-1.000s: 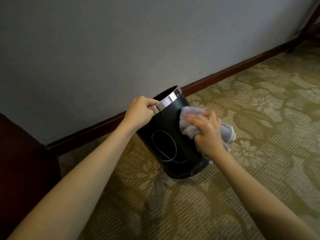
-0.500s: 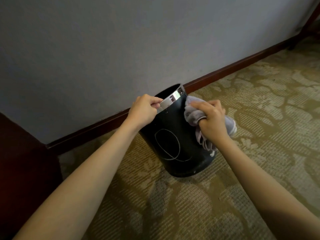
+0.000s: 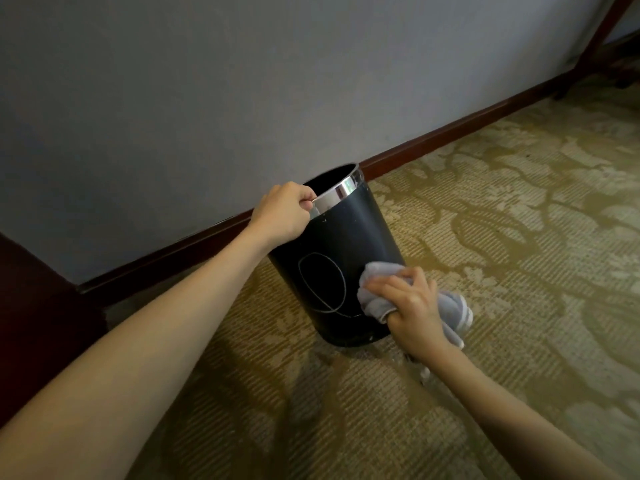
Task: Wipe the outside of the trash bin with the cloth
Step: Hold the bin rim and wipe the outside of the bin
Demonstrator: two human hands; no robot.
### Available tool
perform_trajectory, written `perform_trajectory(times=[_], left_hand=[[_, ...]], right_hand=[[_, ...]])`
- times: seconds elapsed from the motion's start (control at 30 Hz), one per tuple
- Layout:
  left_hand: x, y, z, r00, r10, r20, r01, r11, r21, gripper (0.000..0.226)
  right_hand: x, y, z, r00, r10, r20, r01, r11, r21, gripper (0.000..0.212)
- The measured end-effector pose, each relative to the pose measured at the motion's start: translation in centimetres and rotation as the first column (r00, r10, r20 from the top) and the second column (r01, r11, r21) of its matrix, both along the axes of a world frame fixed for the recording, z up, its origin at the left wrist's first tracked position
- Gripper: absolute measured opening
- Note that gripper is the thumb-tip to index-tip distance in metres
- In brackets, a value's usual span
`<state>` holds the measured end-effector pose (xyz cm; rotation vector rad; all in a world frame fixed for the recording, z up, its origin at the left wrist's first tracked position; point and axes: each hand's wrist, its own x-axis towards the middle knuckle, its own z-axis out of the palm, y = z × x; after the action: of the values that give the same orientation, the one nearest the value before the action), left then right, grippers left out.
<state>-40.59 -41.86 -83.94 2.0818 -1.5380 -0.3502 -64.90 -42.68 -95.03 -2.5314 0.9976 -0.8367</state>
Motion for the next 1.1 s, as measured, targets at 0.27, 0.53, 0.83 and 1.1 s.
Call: perform_trajectory(times=[0.27,0.53,0.83,1.1], left_hand=[[-0.8,0.9,1.0,0.997,0.059,-0.041,-0.059,0.998,0.016,0.021],[-0.5,0.3,2.1,0.988,0.147,-0.049,-0.142,0.986,0.084,0.021],[-1.5,-3.0,3.4,0.997,0.030,-0.072,-0.023,0.995,0.101,0.040],[5.1,0.9,1.2,0.982,-0.068,-0.177,0.090,0.989,0.121,0.036]], right_hand=[[2.3,-3.7,2.7,0.977,-0.071,0.199,0.086,0.994,-0.069,0.047],[-1.8,0.1,-0.5,0.987,-0.072,0.141,0.066,0.997,0.050,0.037],[4.8,-2.2,4.8,0.984,-0.019,0.179,0.038,0.994,-0.100,0.044],[0.2,-1.5,-0.8,0.994,-0.102,0.041,0.104,0.992,-0.065,0.046]])
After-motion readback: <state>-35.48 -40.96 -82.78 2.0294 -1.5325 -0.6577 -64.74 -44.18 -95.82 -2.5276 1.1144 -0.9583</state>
